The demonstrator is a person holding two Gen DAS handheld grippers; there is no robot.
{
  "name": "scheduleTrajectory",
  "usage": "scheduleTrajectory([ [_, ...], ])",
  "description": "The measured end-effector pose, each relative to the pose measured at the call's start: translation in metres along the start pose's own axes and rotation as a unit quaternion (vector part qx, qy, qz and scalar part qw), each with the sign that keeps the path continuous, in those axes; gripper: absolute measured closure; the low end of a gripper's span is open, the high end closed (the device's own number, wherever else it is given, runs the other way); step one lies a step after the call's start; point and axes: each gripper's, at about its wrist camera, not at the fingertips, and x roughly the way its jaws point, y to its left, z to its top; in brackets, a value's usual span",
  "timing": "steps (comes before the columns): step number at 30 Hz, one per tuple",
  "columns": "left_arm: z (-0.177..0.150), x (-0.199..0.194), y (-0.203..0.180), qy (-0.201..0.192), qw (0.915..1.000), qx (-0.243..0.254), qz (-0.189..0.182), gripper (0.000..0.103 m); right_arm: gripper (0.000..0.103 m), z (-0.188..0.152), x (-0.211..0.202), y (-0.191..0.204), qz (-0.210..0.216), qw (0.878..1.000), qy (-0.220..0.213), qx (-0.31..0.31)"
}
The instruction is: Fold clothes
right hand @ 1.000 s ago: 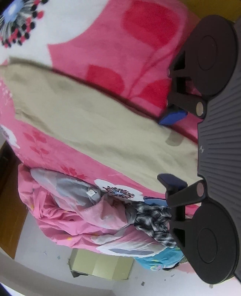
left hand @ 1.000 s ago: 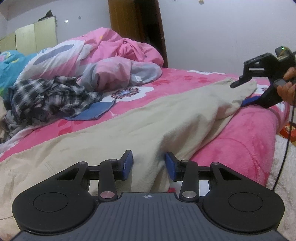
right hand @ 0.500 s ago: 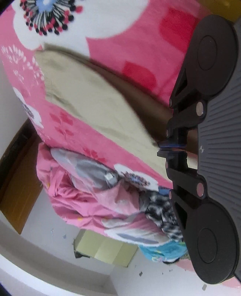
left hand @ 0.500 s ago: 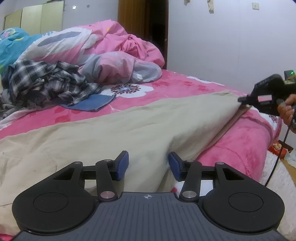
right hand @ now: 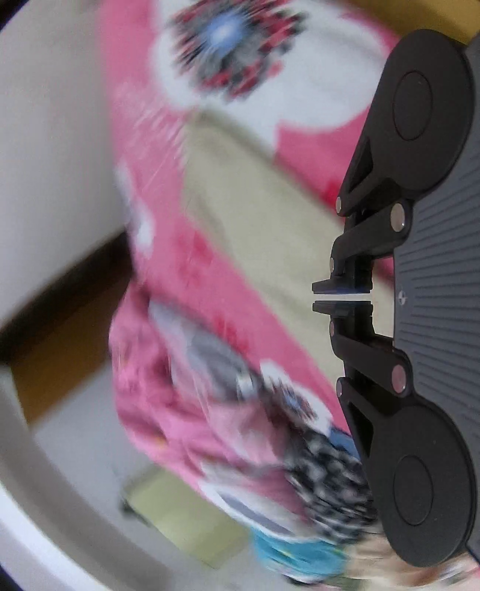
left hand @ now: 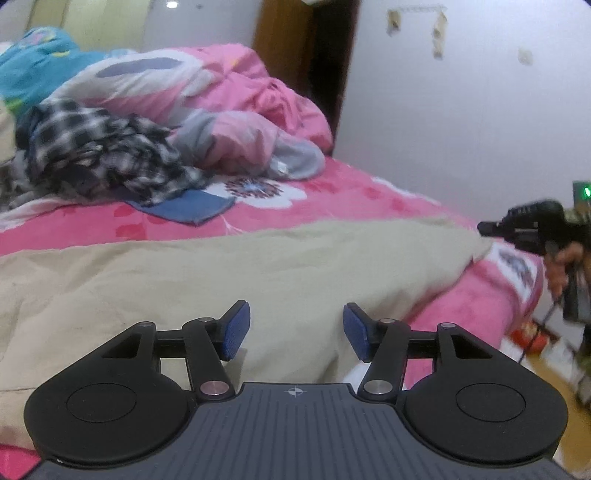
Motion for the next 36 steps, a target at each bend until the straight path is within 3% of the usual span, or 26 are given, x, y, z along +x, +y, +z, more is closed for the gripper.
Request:
scheduleTrajectory([
  [3,-0.005,0.008,0.001,0.016,0.9990,0.022,0.037,0.047,0.099,-0.017,0.001,0.048,0.060,0.990,0.006,-0.128],
  [5,-0.008,0.013,0.001,0.027,0.9970,0.038,0.062,0.047,0.099,-0.046,0.005,0.085,0.095,0.966,0.012,-0.241],
  [7,-0.014,0.017,0.002,0.036,0.9952,0.047,0.078,0.045,0.099,-0.076,0.009,0.121,0.129,0.928,0.018,-0.350],
  [11,-0.022,0.015,0.009,0.034,0.9964,0.028,0.073,0.042,0.099,-0.132,0.020,0.168,0.171,0.835,0.042,-0.521],
  [12,-0.022,0.016,0.013,0.035,0.9967,0.021,0.070,0.041,0.099,-0.139,0.024,0.169,0.166,0.823,0.049,-0.541],
  [16,-0.019,0.017,0.020,0.040,0.9972,0.012,0.062,0.037,0.099,-0.127,0.041,0.135,0.115,0.830,0.074,-0.541],
  [20,-0.020,0.018,0.021,0.040,0.9973,0.011,0.061,0.036,0.098,-0.067,0.055,0.060,0.003,0.869,0.066,-0.490],
  [23,-0.021,0.018,0.021,0.040,0.9972,0.010,0.062,0.035,0.098,-0.008,0.063,-0.023,-0.084,0.922,0.046,-0.376],
  [24,-0.020,0.018,0.021,0.041,0.9971,0.011,0.063,0.035,0.098,0.009,0.062,-0.048,-0.114,0.934,0.032,-0.337],
  [27,-0.019,0.019,0.020,0.045,0.9969,0.010,0.064,0.035,0.099,0.048,0.056,-0.100,-0.173,0.955,-0.007,-0.240],
  [29,-0.018,0.019,0.019,0.048,0.9965,0.012,0.067,0.035,0.098,0.059,0.045,-0.102,-0.172,0.962,-0.034,-0.209],
  [32,-0.018,0.020,0.019,0.050,0.9962,0.011,0.071,0.034,0.098,0.056,0.040,-0.071,-0.100,0.960,-0.052,-0.257],
  [35,-0.016,0.021,0.018,0.052,0.9957,0.012,0.075,0.033,0.098,0.043,0.057,-0.048,-0.050,0.939,-0.007,-0.339],
  [36,-0.016,0.021,0.018,0.053,0.9956,0.014,0.076,0.033,0.098,0.041,0.069,-0.053,-0.071,0.933,0.013,-0.353],
])
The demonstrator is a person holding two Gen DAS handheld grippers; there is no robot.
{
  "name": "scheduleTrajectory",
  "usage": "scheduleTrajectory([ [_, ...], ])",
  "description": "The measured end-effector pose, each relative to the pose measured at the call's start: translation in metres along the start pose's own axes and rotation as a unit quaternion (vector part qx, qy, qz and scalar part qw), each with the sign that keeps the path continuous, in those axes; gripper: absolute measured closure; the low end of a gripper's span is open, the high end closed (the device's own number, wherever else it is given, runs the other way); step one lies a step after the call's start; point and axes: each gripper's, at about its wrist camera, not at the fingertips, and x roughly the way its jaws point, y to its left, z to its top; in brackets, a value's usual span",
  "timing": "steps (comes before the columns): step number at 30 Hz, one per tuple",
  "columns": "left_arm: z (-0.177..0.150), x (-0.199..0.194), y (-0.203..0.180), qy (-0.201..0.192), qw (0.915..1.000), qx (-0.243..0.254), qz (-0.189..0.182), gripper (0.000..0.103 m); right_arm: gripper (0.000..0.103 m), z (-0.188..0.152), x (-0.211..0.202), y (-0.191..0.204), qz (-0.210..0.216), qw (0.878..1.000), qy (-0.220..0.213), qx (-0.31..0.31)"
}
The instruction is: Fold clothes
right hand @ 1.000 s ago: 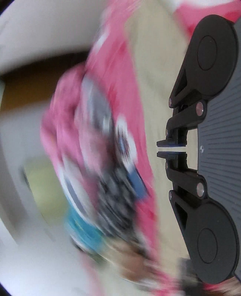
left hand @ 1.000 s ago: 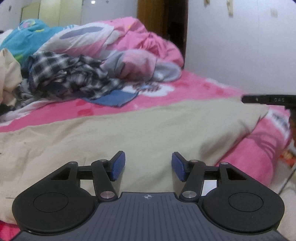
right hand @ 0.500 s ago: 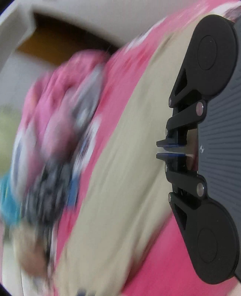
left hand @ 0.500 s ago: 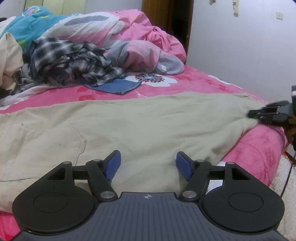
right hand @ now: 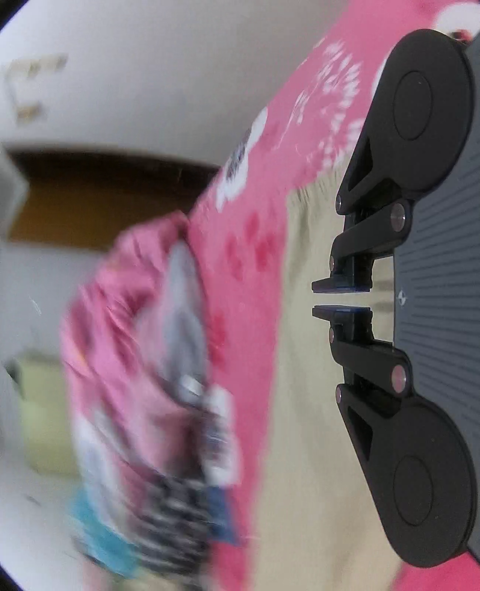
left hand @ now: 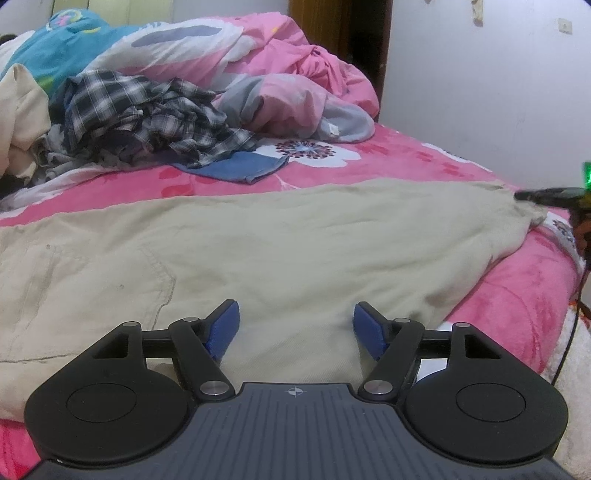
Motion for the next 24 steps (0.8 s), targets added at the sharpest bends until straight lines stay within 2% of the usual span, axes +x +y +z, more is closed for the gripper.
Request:
scheduleTrajectory([
  [1,0.001,0.000,0.000,0.001,1.0000,0.002,0.001,0.032,0.098,-0.004,0.012,-0.005,-0.015,1.000,0.021,-0.007],
  [3,0.000,0.000,-0.001,0.001,1.0000,0.004,0.003,0.032,0.098,-0.011,0.030,-0.042,-0.063,0.996,0.033,0.049],
  [4,0.000,0.000,-0.001,0.001,1.0000,0.005,0.003,0.031,0.103,-0.013,0.037,-0.058,-0.086,0.993,0.037,0.077],
  [7,0.002,0.001,-0.001,0.004,1.0000,0.005,0.005,0.029,0.103,0.005,0.032,-0.080,-0.143,0.979,0.022,0.145],
  [9,0.003,0.002,-0.001,0.005,0.9999,0.007,0.008,0.027,0.103,0.019,0.028,-0.067,-0.104,0.985,-0.013,0.140],
  [11,0.003,0.002,-0.002,0.006,0.9999,0.007,0.012,0.026,0.103,0.035,0.038,-0.042,-0.036,0.991,-0.020,0.130],
  [15,0.003,0.001,-0.004,0.007,0.9998,0.005,0.020,0.026,0.103,0.044,0.082,-0.004,0.058,0.993,0.025,0.100],
  [17,0.003,0.000,-0.004,0.006,0.9998,0.005,0.020,0.026,0.103,0.037,0.116,-0.015,0.024,0.989,0.082,0.122],
  [18,0.002,-0.001,-0.004,0.005,0.9998,0.005,0.020,0.026,0.103,0.035,0.122,-0.028,0.014,0.984,0.080,0.157],
  [20,0.001,-0.003,-0.003,0.003,0.9998,0.004,0.019,0.026,0.103,0.031,0.112,-0.061,-0.045,0.965,0.068,0.250],
  [21,0.000,-0.003,-0.002,0.002,0.9999,0.001,0.016,0.026,0.103,0.031,0.104,-0.067,-0.099,0.961,0.062,0.252],
  [22,0.000,-0.003,0.000,0.001,0.9999,-0.002,0.014,0.026,0.103,0.030,0.094,-0.072,-0.131,0.958,0.055,0.250],
  [24,0.002,-0.005,0.002,-0.003,0.9999,-0.005,0.012,0.026,0.103,0.027,0.070,-0.071,-0.148,0.952,0.045,0.266],
])
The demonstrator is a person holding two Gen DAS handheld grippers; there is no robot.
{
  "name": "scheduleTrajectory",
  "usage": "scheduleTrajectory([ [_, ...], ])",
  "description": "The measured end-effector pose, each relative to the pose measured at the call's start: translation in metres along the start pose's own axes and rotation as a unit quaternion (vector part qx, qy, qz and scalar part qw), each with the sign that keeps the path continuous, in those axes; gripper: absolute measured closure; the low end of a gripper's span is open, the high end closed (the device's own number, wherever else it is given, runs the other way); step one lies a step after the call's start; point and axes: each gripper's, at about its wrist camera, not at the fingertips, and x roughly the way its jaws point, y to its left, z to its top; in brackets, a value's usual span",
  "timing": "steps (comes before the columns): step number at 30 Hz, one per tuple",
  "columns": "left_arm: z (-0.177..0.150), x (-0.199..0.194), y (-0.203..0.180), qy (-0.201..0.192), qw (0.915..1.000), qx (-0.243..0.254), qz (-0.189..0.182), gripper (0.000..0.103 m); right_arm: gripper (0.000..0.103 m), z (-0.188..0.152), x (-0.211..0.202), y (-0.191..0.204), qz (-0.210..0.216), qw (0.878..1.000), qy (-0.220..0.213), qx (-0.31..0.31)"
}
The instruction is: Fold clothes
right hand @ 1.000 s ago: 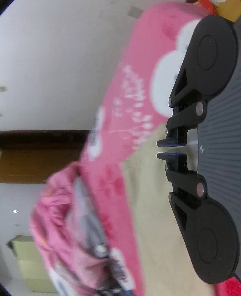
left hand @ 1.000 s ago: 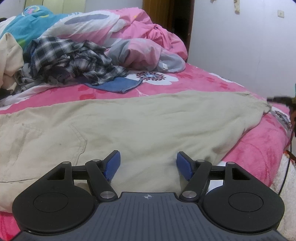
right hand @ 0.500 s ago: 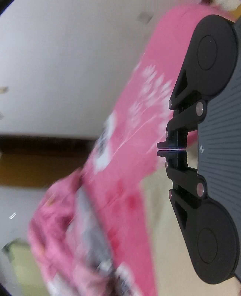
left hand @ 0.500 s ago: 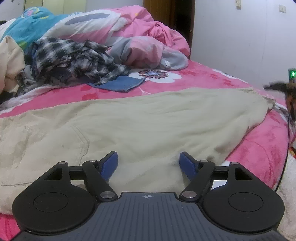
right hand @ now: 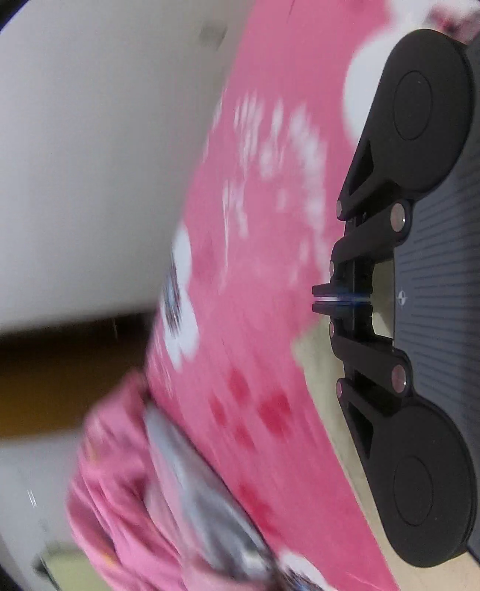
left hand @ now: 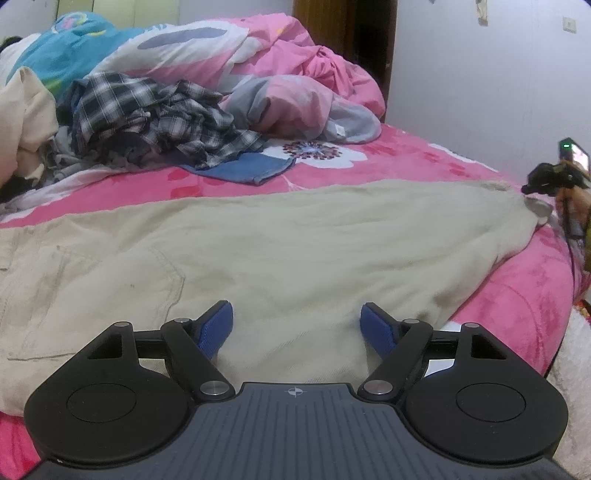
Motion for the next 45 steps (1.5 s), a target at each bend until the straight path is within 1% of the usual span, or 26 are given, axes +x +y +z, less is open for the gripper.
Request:
scheduleTrajectory([
  [1,0.001,-0.002,0.001,-0.003,1.0000,-0.001,0.000,0.026,0.103,-0.002,-0.012,-0.002,-0.001,1.000,-0.007,0.006],
  [3,0.004,-0.006,0.002,-0.009,0.9999,-0.008,0.001,0.026,0.103,-0.009,-0.046,0.014,0.044,0.999,-0.026,-0.019],
  [4,0.005,-0.010,0.004,-0.016,0.9998,-0.011,0.002,0.026,0.103,-0.013,-0.063,0.026,0.070,0.996,-0.033,-0.034],
  [6,0.007,-0.018,0.007,-0.030,0.9994,-0.015,0.007,0.026,0.103,-0.024,-0.088,0.055,0.153,0.986,-0.028,-0.059],
  [8,0.005,-0.024,0.014,-0.036,0.9988,-0.024,0.021,0.026,0.103,-0.043,-0.116,0.086,0.249,0.965,0.000,-0.088],
  [10,0.000,-0.029,0.027,-0.038,0.9975,-0.043,0.042,0.026,0.103,-0.069,-0.124,0.117,0.337,0.935,0.050,-0.102],
  [12,-0.007,-0.034,0.044,-0.038,0.9950,-0.070,0.061,0.026,0.103,-0.092,-0.122,0.133,0.378,0.914,0.101,-0.105],
  [13,-0.010,-0.036,0.053,-0.037,0.9931,-0.087,0.069,0.027,0.103,-0.099,-0.116,0.133,0.369,0.916,0.120,-0.102],
  [15,-0.018,-0.041,0.076,-0.038,0.9879,-0.123,0.087,0.028,0.103,-0.107,-0.094,0.116,0.309,0.937,0.144,-0.075],
  [17,-0.024,-0.049,0.095,-0.047,0.9833,-0.150,0.092,0.031,0.103,-0.102,-0.074,0.072,0.274,0.951,0.141,0.023],
  [18,-0.025,-0.053,0.103,-0.053,0.9821,-0.161,0.082,0.036,0.103,-0.096,-0.073,0.053,0.239,0.960,0.132,0.066],
  [19,-0.026,-0.054,0.105,-0.058,0.9815,-0.164,0.080,0.036,0.103,-0.090,-0.073,0.036,0.203,0.967,0.120,0.100],
  [21,-0.028,-0.054,0.108,-0.067,0.9804,-0.168,0.078,0.034,0.103,-0.080,-0.091,0.028,0.137,0.982,0.086,0.094],
  [23,-0.030,-0.054,0.108,-0.073,0.9800,-0.167,0.080,0.032,0.103,-0.074,-0.113,0.042,0.128,0.987,0.071,0.071],
  [24,-0.029,-0.053,0.105,-0.074,0.9803,-0.162,0.084,0.030,0.103,-0.074,-0.122,0.060,0.148,0.985,0.066,0.050],
  [26,-0.028,-0.051,0.098,-0.076,0.9815,-0.149,0.093,0.028,0.103,-0.075,-0.140,0.100,0.191,0.980,0.053,-0.005],
  [27,-0.027,-0.052,0.096,-0.076,0.9820,-0.141,0.099,0.028,0.103,-0.082,-0.150,0.124,0.217,0.974,0.046,-0.035],
  [30,-0.023,-0.052,0.090,-0.075,0.9829,-0.118,0.119,0.027,0.103,-0.101,-0.178,0.198,0.294,0.947,0.028,-0.125],
  [33,-0.019,-0.052,0.087,-0.071,0.9822,-0.099,0.143,0.027,0.103,-0.139,-0.200,0.269,0.377,0.906,0.046,-0.184],
  [35,-0.017,-0.050,0.089,-0.063,0.9808,-0.093,0.160,0.027,0.103,-0.167,-0.212,0.308,0.413,0.881,0.072,-0.221],
  [37,-0.017,-0.048,0.093,-0.050,0.9798,-0.095,0.168,0.026,0.103,-0.193,-0.216,0.328,0.423,0.865,0.103,-0.250],
  [38,-0.018,-0.048,0.096,-0.046,0.9793,-0.097,0.172,0.026,0.103,-0.201,-0.210,0.330,0.419,0.864,0.120,-0.254],
  [40,-0.021,-0.047,0.100,-0.040,0.9790,-0.101,0.173,0.026,0.103,-0.206,-0.191,0.317,0.400,0.873,0.138,-0.242],
  [41,-0.022,-0.047,0.101,-0.040,0.9792,-0.103,0.170,0.026,0.103,-0.199,-0.182,0.302,0.396,0.881,0.140,-0.219],
  [43,-0.023,-0.048,0.104,-0.042,0.9797,-0.106,0.165,0.026,0.103,-0.178,-0.167,0.270,0.354,0.909,0.144,-0.166],
  [45,-0.022,-0.046,0.104,-0.042,0.9795,-0.109,0.164,0.025,0.103,-0.159,-0.159,0.238,0.286,0.941,0.130,-0.129],
])
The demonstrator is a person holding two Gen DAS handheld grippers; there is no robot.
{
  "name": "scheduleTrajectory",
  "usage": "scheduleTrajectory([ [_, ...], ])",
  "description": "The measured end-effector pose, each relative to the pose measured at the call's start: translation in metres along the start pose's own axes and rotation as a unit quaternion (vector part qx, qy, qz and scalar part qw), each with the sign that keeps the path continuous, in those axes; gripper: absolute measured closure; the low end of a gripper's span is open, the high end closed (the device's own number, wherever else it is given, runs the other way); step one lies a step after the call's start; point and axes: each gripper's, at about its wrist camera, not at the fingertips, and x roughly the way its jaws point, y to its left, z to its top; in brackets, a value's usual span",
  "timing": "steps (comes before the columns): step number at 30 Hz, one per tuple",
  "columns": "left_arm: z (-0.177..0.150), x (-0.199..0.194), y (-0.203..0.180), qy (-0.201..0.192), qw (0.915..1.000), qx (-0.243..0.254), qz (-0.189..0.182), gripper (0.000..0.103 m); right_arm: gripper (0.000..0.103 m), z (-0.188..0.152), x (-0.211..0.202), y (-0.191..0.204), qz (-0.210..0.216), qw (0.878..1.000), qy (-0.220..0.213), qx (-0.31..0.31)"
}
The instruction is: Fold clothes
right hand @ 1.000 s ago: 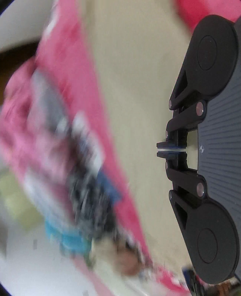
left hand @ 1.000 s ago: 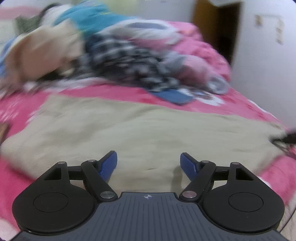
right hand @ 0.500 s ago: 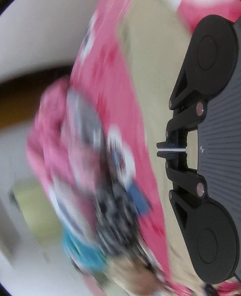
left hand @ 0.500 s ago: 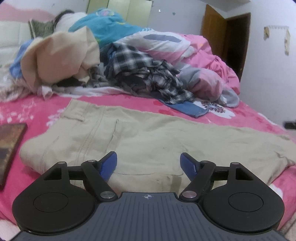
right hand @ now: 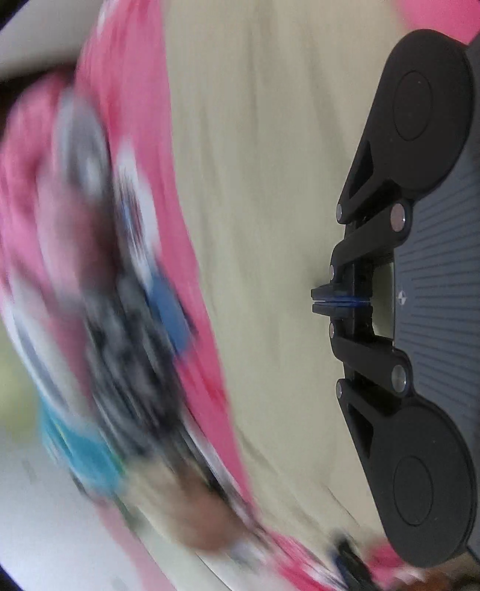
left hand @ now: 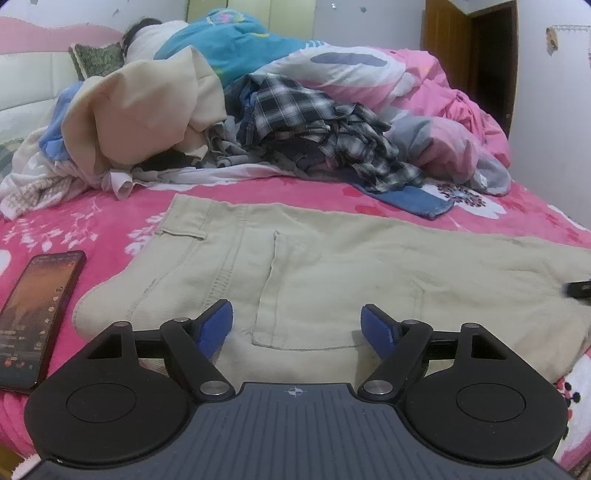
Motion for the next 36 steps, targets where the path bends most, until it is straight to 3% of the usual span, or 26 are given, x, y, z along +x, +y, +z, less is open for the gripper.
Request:
scheduleTrajectory([
  [4,-0.001,0.002,-0.001,-0.004,1.0000,-0.003,-0.001,0.022,0.103,0.013,-0.033,-0.054,-0.150,0.986,-0.034,0.063],
  [6,-0.002,0.002,-0.001,-0.006,1.0000,-0.003,-0.002,0.022,0.103,0.015,-0.044,-0.050,-0.184,0.981,-0.048,0.041],
  [7,-0.002,0.002,-0.001,-0.006,1.0000,-0.004,-0.002,0.021,0.103,0.016,-0.046,-0.040,-0.178,0.982,-0.061,0.030],
  [10,0.000,0.002,-0.001,-0.005,0.9999,-0.011,-0.003,0.021,0.103,0.021,-0.041,0.002,-0.118,0.989,-0.084,-0.028],
  [13,-0.001,0.002,0.001,-0.005,0.9999,-0.015,-0.006,0.021,0.103,0.024,-0.021,0.065,-0.030,0.991,-0.074,-0.107],
  [17,-0.002,0.001,0.000,-0.004,0.9998,-0.016,-0.004,0.021,0.103,0.026,0.028,0.142,0.088,0.978,-0.023,-0.186],
  [20,-0.003,0.001,-0.001,-0.004,0.9999,-0.011,-0.004,0.021,0.103,0.026,0.074,0.171,0.130,0.967,0.030,-0.219],
  [23,-0.004,0.000,0.000,-0.005,0.9999,-0.011,-0.009,0.021,0.103,0.029,0.114,0.159,0.117,0.973,0.084,-0.181],
  [25,-0.005,0.000,0.002,-0.007,0.9998,-0.012,-0.014,0.021,0.103,0.039,0.129,0.131,0.094,0.982,0.089,-0.135],
  [26,-0.005,0.000,0.003,-0.008,0.9998,-0.012,-0.016,0.021,0.103,0.047,0.131,0.111,0.084,0.987,0.081,-0.112],
  [29,-0.007,0.001,0.005,-0.011,0.9996,-0.014,-0.020,0.021,0.103,0.067,0.122,0.062,-0.005,0.997,0.044,-0.067],
  [34,-0.008,-0.001,0.008,-0.018,0.9993,-0.022,-0.026,0.021,0.103,0.081,0.093,0.024,-0.137,0.990,0.007,-0.038],
  [35,-0.008,-0.001,0.008,-0.019,0.9991,-0.025,-0.027,0.021,0.103,0.081,0.086,0.032,-0.142,0.989,-0.002,-0.046],
  [36,-0.007,-0.003,0.009,-0.021,0.9990,-0.029,-0.029,0.021,0.103,0.081,0.077,0.043,-0.117,0.992,-0.012,-0.054],
])
